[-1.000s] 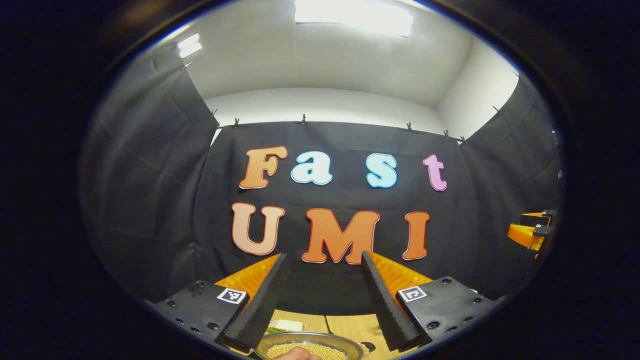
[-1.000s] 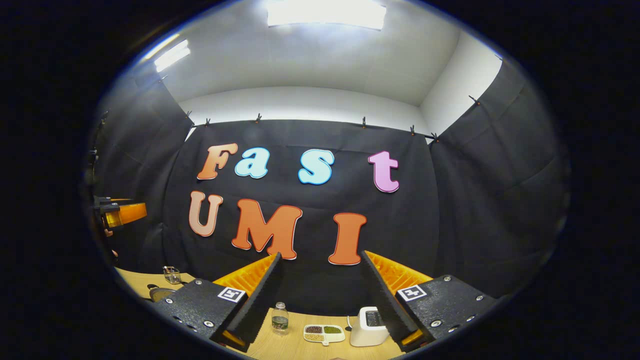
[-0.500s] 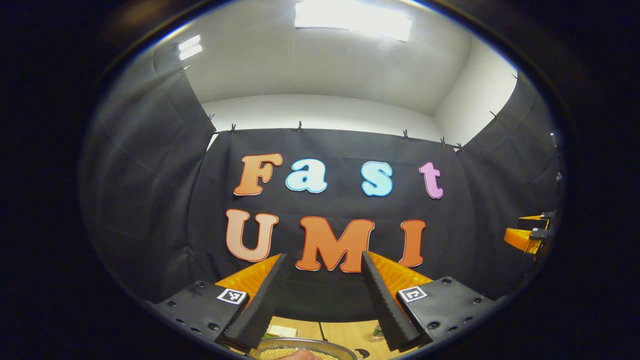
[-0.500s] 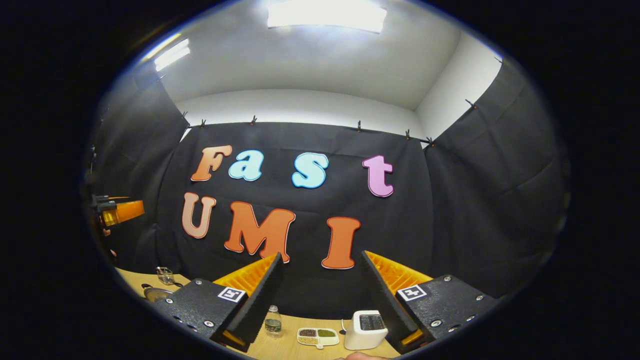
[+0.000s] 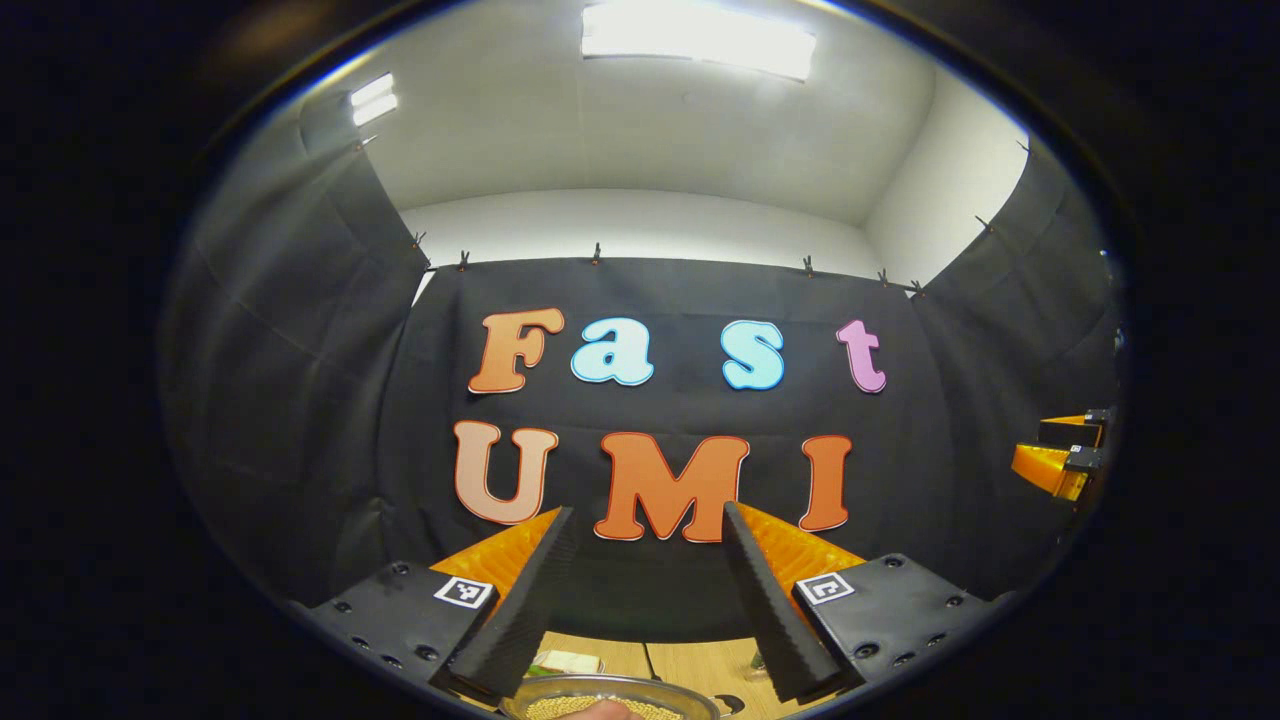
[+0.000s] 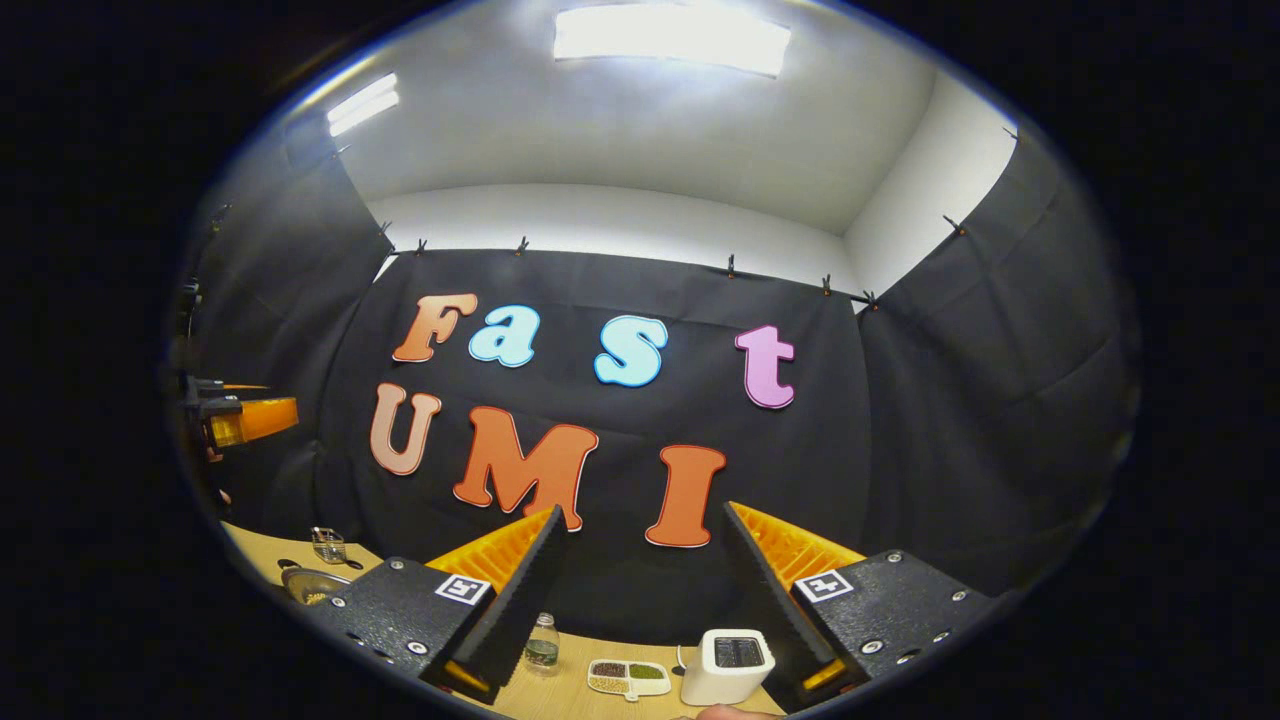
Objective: First push the handle of the pot to place it horizontally, then grasp the pot with both hands and set it on the induction cooktop.
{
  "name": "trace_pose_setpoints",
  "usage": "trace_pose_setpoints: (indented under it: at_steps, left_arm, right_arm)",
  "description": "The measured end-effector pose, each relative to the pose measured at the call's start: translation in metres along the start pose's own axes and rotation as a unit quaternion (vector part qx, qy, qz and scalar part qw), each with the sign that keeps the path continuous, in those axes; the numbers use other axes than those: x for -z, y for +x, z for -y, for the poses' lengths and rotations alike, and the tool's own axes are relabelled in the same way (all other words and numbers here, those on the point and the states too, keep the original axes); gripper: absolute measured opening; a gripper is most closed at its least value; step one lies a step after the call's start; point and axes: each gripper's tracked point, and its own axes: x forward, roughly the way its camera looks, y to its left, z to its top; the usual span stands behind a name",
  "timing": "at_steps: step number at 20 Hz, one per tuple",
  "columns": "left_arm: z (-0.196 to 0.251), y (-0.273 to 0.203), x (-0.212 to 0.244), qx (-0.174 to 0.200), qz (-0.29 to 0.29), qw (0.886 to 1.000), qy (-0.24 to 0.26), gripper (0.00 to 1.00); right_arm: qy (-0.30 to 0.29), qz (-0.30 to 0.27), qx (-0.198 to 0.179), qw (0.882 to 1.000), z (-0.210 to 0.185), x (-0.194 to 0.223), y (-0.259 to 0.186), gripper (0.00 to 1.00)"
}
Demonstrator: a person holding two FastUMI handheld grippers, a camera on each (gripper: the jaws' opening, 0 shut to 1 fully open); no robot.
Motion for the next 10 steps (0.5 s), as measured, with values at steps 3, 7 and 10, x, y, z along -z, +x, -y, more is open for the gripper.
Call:
trace_pose_setpoints:
  at_steps: [3, 7, 10]
  left_arm:
    - [-0.005, -0.002, -0.001, -0.003, 0.003, 1.0, 0.006, 0.97]
    - [0.004, -0.003, 0.006, 0.007, -0.004, 1.0, 0.003, 0.98]
    - [0.005, -0.004, 0.003, 0.012, -0.005, 1.0, 0.007, 0.98]
  right_arm:
    - [0.006, 0.008, -0.007, 1.0, -0.005, -0.001, -0.001, 0.95]
    - [0.003, 0.002, -0.004, 1.0, -0.002, 0.006, 0.002, 0.95]
    - [0.011, -0.006, -0.003, 1.0, -0.001, 0.009, 0.001, 0.95]
